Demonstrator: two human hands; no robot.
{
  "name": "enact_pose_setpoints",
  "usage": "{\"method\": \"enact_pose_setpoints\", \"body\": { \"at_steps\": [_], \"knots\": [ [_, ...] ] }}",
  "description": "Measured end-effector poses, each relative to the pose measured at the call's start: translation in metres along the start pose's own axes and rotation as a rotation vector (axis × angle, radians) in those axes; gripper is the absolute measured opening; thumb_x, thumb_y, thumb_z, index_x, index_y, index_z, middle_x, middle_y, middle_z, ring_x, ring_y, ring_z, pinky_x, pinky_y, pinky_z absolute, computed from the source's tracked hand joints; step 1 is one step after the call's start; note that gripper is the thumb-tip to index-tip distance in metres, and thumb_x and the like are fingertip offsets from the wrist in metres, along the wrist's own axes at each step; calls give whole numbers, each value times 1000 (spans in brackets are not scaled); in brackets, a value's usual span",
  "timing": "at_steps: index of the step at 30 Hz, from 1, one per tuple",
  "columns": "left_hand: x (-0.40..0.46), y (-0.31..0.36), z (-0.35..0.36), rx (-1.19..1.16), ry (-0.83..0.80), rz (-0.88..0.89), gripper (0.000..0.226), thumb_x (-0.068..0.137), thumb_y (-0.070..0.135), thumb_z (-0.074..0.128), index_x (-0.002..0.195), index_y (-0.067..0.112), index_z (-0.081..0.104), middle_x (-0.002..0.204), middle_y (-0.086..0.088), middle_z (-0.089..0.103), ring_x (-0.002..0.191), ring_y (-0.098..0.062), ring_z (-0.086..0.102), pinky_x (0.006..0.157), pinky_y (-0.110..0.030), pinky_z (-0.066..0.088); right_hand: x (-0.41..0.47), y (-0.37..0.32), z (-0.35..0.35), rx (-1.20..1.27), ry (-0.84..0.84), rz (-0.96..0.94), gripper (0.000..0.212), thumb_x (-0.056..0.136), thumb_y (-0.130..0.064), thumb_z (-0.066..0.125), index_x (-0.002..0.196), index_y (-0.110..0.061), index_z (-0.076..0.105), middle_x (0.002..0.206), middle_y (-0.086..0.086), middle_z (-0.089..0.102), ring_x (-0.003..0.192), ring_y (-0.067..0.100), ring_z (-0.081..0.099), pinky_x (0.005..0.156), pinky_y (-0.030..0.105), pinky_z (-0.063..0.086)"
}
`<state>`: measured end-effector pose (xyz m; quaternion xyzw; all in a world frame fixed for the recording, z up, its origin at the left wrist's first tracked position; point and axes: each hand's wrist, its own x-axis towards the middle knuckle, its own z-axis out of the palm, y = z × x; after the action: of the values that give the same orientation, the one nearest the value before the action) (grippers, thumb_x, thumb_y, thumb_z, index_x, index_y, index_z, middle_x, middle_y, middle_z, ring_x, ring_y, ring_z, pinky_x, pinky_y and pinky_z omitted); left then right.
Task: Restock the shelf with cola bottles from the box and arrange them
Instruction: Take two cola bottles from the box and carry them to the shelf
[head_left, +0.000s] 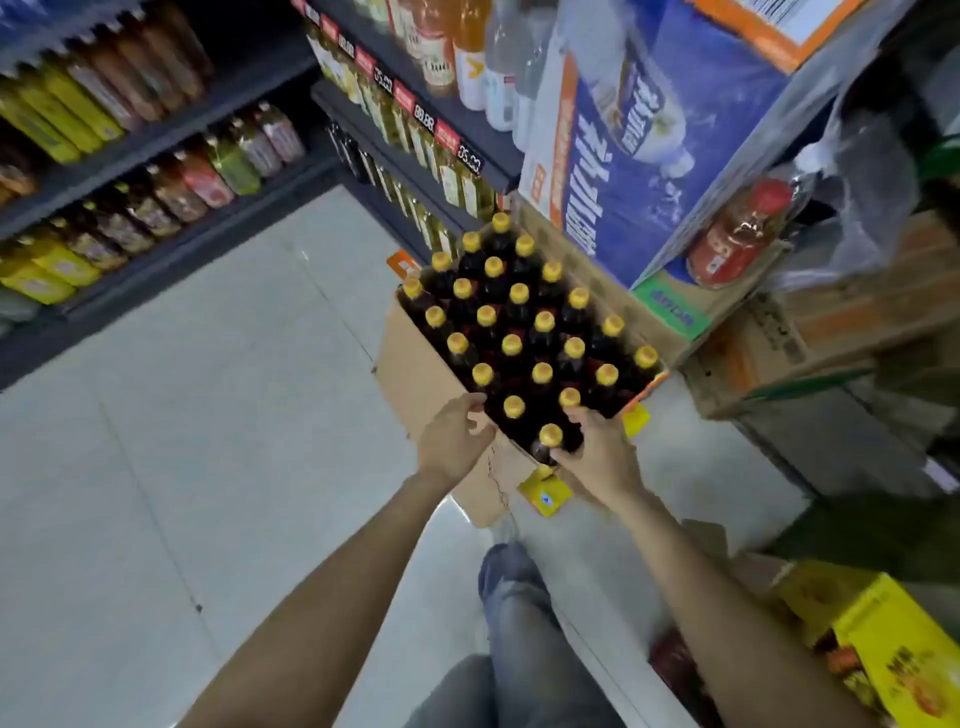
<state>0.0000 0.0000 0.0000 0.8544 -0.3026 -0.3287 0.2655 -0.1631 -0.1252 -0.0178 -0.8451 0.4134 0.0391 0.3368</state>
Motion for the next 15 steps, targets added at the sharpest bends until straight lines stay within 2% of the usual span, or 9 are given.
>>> {"method": "enact_pose_setpoints", "body": {
  "at_steps": [3,5,7,10,12,15],
  "knots": [
    [30,-1,23,93,-53,-46,53,87,28,63,136,22,45,132,1,52,113,-18,55,92,-31,44,17,11,19,9,-135,-15,66,76,-28,75,135,-18,46,132,1,54,124,23,47,100,30,32],
    [43,-5,36,172,-95,-64,56,86,31,64,138,23,43,136,1,49,120,-19,50,95,-33,43,22,18,34,113,-195,-14,68,72,-20,78,133,-14,48,133,4,53,125,25,46,103,30,32],
    [53,-9,46,244,-113,-73,57,85,34,65,137,23,43,136,1,51,123,-20,49,96,-34,43,28,28,45,197,-192,-1,69,68,-11,80,131,-11,51,134,7,52,126,27,45,106,30,31],
    [59,-12,57,298,-108,-67,56,83,36,67,134,21,48,129,0,57,120,-21,51,93,-33,44,33,34,54,129,-185,-47,75,66,-15,82,133,-14,50,137,5,51,128,23,45,109,35,34],
    [65,-11,62,329,-92,-67,57,81,37,69,133,23,50,126,0,59,118,-20,52,90,-33,45,37,38,56,56,-137,-114,76,62,-20,85,131,-17,53,131,1,57,123,22,50,102,40,43],
    [72,-10,66,371,-32,-97,57,78,41,72,130,28,53,121,2,62,115,-20,53,85,-33,46,39,40,52,-5,-95,-191,72,60,-23,86,127,-19,57,125,-3,62,117,18,54,96,37,48]
  ]
}}
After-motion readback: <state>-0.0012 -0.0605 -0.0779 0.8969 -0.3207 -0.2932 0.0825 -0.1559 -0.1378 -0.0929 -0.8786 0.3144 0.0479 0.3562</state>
